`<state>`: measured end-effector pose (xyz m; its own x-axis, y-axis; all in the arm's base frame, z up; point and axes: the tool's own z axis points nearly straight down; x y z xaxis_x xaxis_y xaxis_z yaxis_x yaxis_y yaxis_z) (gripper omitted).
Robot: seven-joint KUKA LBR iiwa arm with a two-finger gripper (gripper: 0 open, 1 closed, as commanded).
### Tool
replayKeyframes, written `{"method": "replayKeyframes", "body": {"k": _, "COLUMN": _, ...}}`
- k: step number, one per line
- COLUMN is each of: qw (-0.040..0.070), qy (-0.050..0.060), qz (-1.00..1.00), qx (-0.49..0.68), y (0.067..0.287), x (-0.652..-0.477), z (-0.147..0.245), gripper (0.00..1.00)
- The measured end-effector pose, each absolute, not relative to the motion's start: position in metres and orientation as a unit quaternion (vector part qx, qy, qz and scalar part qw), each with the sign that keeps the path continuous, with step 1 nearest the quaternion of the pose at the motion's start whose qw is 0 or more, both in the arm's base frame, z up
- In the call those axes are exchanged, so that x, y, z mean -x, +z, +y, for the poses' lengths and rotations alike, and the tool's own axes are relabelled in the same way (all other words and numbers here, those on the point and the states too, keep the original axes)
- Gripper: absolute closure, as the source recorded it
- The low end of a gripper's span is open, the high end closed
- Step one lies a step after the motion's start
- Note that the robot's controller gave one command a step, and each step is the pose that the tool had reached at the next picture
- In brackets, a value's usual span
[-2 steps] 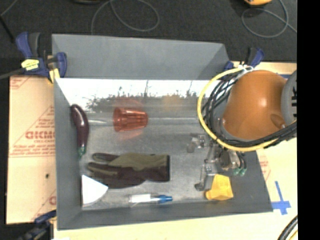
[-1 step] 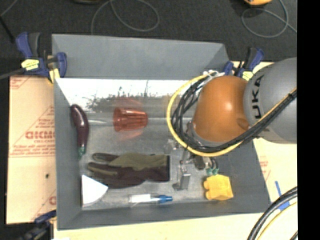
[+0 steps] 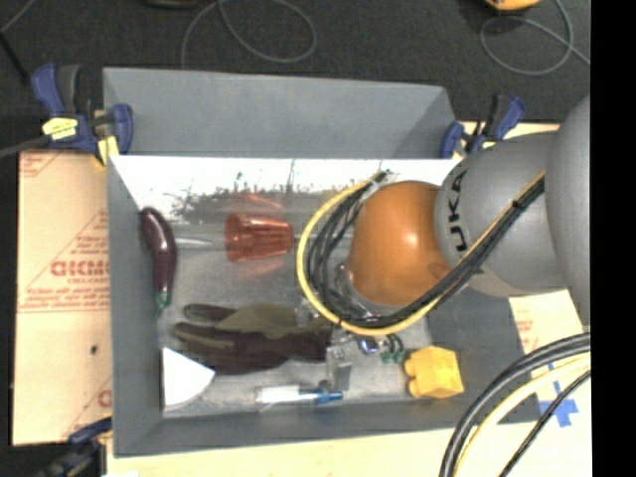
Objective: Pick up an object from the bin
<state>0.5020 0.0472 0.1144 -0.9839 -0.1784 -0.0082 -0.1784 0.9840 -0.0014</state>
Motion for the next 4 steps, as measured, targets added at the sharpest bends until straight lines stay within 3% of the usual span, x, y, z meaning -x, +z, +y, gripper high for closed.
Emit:
{"method": "replayKeyframes", "body": {"k": 1, "qw": 0.005, "qy": -0.001, "qz": 0.994, "qx": 0.108, "y": 0.077, "x": -0.535, "z": 0.078, "gripper": 1.00}}
{"method": "replayKeyframes", "body": {"k": 2, "qw": 0.005, "qy": -0.001, "qz": 0.994, "qx": 0.108, "y": 0.077, "x": -0.535, "z": 0.078, "gripper": 1.00}}
{"method": "replayKeyframes", "body": {"k": 3, "qw": 0.006, "qy": -0.001, "qz": 0.994, "qx": 0.107, "y": 0.168, "x": -0.536, "z": 0.072, "gripper": 1.00}}
{"method": "replayKeyframes", "body": {"k": 4, "qw": 0.006, "qy": -0.001, "qz": 0.994, "qx": 0.107, "y": 0.168, "x": -0.536, "z": 0.072, "gripper": 1.00}}
